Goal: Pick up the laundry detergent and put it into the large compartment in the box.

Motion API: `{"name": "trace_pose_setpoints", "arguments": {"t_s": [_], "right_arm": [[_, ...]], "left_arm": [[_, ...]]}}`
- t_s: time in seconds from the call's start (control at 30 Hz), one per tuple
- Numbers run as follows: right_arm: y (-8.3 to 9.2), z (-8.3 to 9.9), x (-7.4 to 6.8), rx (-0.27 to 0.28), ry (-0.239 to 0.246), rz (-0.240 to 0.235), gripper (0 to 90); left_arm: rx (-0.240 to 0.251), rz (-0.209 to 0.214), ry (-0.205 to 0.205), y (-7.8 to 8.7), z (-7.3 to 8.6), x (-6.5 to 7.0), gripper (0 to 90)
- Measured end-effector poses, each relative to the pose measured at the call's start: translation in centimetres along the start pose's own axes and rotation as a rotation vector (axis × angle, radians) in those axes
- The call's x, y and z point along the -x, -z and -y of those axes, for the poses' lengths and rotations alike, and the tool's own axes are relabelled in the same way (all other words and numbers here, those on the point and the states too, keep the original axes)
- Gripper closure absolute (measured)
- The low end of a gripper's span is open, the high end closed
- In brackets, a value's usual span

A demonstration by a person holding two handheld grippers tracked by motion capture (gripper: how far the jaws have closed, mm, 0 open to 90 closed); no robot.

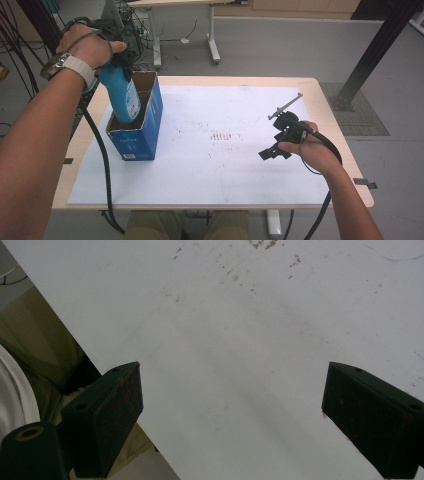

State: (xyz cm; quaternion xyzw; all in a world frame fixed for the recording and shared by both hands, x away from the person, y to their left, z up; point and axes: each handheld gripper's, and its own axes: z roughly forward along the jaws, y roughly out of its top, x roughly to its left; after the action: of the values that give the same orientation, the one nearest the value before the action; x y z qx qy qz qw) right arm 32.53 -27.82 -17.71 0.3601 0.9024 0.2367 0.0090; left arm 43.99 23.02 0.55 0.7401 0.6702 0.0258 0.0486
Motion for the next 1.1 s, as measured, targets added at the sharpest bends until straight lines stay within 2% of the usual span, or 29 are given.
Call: {"name": "trace_pose_setpoints", "arguments": {"t_s": [0.53, 0.93, 1.1], "right_arm": [[-0.6, 0.1, 0.3, -0.003, -0.004, -0.008, 9.3], [-1.0, 0.2, 0.6, -0.012, -0.012, -0.018, 9.3], [-1.2, 0.3, 0.8, -0.017, -0.017, -0.018, 9.3]], "left_arm": [[-0.011, -0.004, 0.009, -3.0, -0.3, -0.6, 37.8], [-0.013, 0.0, -0.007, -5.1, -0.5, -0.8, 37.8], [-0.031, -0.003, -0.016, -6.2, -0.8, -0.7, 37.8]]}}
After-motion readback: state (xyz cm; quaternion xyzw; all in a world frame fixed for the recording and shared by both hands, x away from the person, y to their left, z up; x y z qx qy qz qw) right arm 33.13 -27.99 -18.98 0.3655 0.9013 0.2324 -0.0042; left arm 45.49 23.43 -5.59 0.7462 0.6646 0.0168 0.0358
